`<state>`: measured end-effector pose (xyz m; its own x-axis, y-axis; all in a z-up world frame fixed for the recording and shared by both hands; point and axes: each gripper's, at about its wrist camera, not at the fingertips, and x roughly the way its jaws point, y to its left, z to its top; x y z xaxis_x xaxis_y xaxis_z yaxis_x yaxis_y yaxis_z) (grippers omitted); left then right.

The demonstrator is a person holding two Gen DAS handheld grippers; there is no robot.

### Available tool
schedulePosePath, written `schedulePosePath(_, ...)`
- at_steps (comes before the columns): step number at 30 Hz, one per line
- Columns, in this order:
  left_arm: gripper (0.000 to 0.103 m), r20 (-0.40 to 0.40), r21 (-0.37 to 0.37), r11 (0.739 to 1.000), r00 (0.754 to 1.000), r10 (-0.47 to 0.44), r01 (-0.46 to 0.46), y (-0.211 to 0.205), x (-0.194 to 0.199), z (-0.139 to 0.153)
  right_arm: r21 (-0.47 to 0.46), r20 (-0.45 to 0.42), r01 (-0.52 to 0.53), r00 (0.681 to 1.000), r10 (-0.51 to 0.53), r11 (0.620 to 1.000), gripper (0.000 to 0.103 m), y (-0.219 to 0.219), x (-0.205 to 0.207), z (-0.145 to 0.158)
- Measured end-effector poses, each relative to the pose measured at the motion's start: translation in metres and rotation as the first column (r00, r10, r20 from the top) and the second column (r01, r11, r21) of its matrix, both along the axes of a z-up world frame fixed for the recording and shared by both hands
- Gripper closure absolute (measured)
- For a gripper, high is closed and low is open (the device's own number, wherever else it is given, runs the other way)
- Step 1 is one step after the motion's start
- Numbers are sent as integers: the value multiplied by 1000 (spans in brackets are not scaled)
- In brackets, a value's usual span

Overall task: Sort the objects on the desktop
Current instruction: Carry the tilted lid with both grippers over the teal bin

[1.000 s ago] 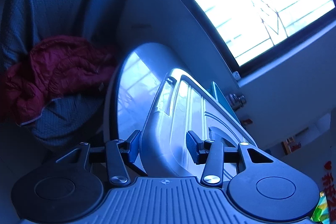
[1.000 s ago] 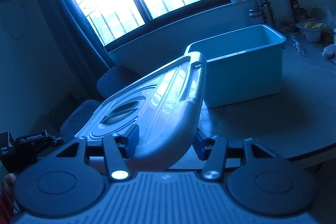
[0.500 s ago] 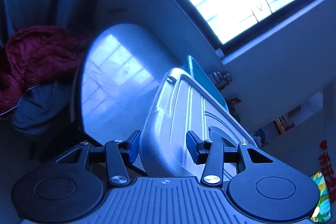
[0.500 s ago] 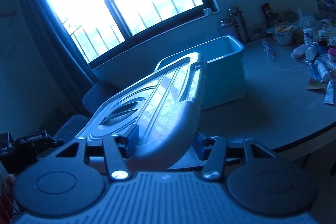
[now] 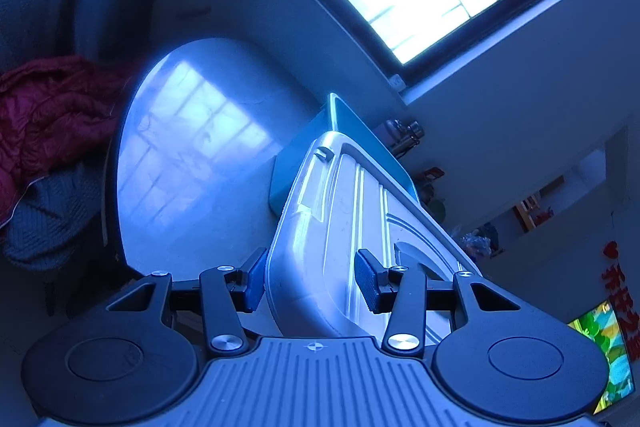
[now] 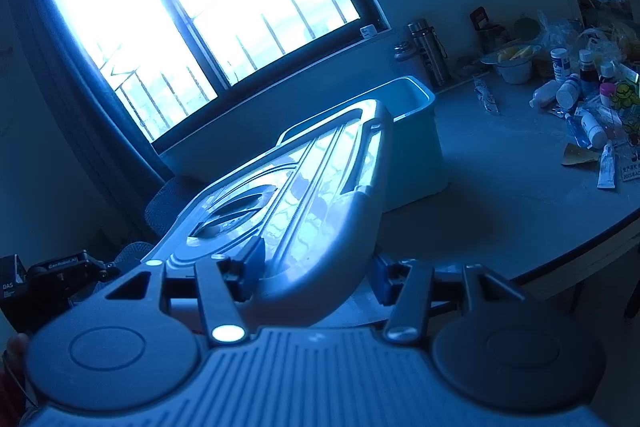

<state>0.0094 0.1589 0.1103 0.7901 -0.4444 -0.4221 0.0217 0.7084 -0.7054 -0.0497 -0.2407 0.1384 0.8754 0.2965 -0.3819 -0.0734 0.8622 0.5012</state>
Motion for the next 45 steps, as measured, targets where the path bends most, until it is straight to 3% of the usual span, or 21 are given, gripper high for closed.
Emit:
schedulePosePath(7, 56, 0, 17, 1000, 1000, -6, 6, 5, 2, 13, 9, 15, 9, 1000, -9, 1000, 49, 3, -3, 6)
schedulePosePath(14, 56, 35, 32, 999, 999, 40, -41, -26, -5, 18, 23, 37, -30, 999, 29, 999, 49, -27, 10, 4)
schedulePosePath(30, 56, 31, 27, 966, 966, 257, -258, -162, -42, 7, 40, 20, -231, 973, 231, 972, 49, -154, 45, -7)
schedulePosePath(45, 56, 54, 69, 940, 942, 331, -334, -239, -50, 19, 56, 52, -314, 949, 311, 948, 49, -209, 69, -9)
